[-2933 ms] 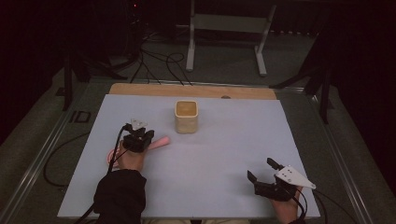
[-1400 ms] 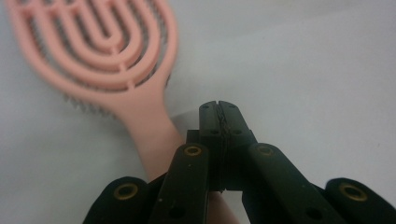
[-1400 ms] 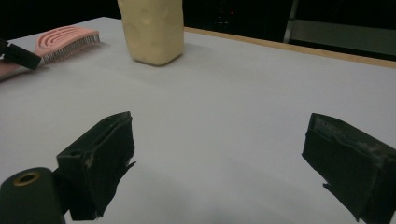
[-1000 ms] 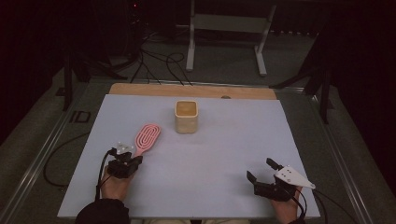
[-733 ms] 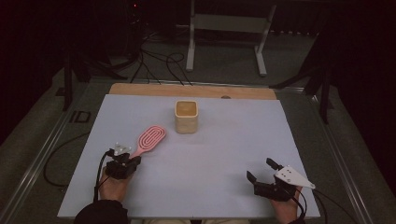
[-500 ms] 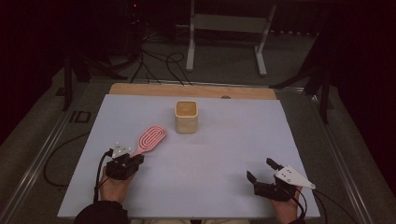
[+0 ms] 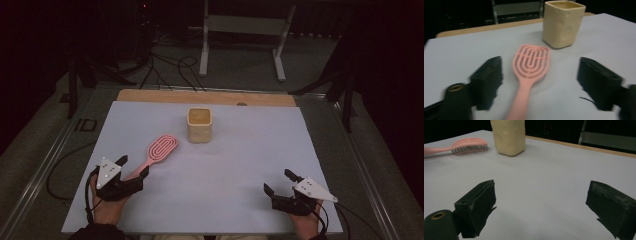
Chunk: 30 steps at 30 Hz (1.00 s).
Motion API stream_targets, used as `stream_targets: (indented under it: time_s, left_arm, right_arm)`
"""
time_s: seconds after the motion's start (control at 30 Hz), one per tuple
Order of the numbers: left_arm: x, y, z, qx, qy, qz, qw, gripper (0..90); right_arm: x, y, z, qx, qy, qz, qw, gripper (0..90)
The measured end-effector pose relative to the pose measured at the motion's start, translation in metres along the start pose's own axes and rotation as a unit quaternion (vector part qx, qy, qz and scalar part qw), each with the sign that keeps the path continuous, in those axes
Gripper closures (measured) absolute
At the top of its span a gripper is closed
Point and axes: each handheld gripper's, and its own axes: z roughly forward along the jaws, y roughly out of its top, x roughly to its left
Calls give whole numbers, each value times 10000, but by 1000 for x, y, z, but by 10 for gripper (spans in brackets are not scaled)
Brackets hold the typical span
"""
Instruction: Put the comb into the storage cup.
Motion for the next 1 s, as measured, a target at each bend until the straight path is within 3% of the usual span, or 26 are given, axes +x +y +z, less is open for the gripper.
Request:
stream_targets:
  time_s: [0.2,0.3,0.5,0.77,1.0]
  left_arm:
    - [14,-10,-16,48,36,-75,10000,0]
    - [17,-14,-22,40,106,-22,9999,0]
    - [20,-23,-23,84,-8,-137,9999,0]
    - [20,-25,-18,121,-41,-182,9998,0]
    - [20,-24,-15,177,-44,-187,9997,0]
  right_arm:
    - [-1,2,4,16,113,-55,9999,86]
    - [-1,4,7,27,205,-39,9998,87]
    - [-4,11,12,17,400,-10,9992,86]
    - [-2,12,16,22,427,-174,9989,86]
    - [-1,7,14,43,390,-128,9991,86]
